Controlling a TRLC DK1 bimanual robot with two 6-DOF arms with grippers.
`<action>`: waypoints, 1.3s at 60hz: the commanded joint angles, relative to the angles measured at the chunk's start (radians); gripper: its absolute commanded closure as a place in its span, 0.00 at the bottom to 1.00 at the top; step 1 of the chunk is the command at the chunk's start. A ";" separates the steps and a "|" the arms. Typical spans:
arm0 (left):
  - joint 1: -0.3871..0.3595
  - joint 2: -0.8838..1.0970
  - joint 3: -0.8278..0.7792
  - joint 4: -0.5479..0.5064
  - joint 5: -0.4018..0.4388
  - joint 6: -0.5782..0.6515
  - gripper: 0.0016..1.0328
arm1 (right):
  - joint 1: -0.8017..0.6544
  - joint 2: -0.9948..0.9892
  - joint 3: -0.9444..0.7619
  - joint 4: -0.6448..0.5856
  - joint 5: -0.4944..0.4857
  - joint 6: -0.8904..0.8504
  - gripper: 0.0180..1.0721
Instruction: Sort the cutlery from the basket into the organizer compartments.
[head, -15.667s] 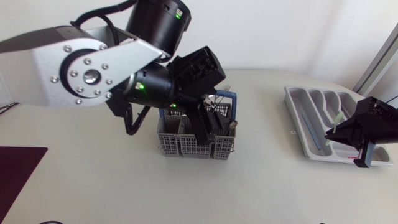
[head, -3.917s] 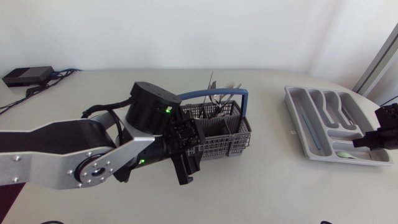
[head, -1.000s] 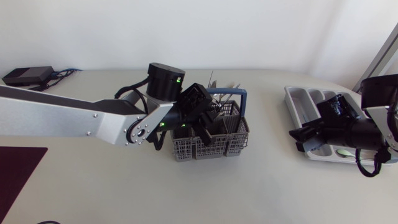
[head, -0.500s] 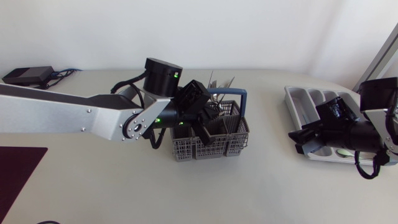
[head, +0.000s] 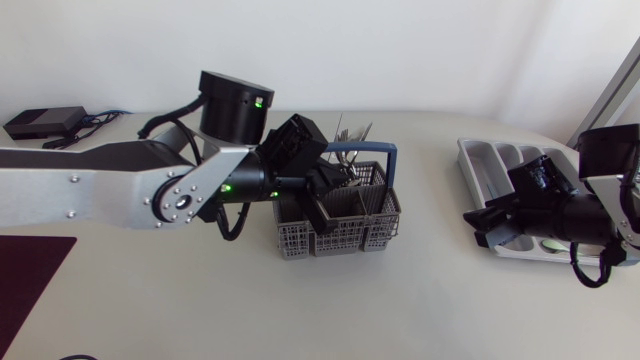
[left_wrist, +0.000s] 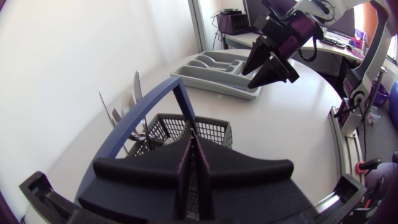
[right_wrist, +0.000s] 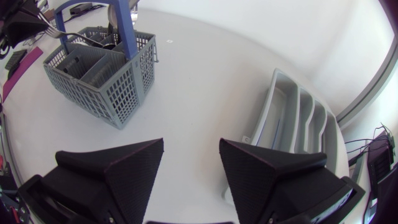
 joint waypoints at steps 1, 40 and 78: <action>-0.003 -0.064 -0.007 -0.016 -0.002 -0.005 0.97 | 0.014 -0.015 -0.026 0.002 0.001 0.008 0.33; -0.022 -0.271 0.160 -0.392 0.114 0.001 0.97 | 0.106 -0.250 0.011 -0.104 -0.124 0.005 0.17; 0.006 -0.055 0.396 -0.728 0.481 0.077 0.97 | 0.320 -0.308 0.097 -0.243 -0.263 -0.046 0.17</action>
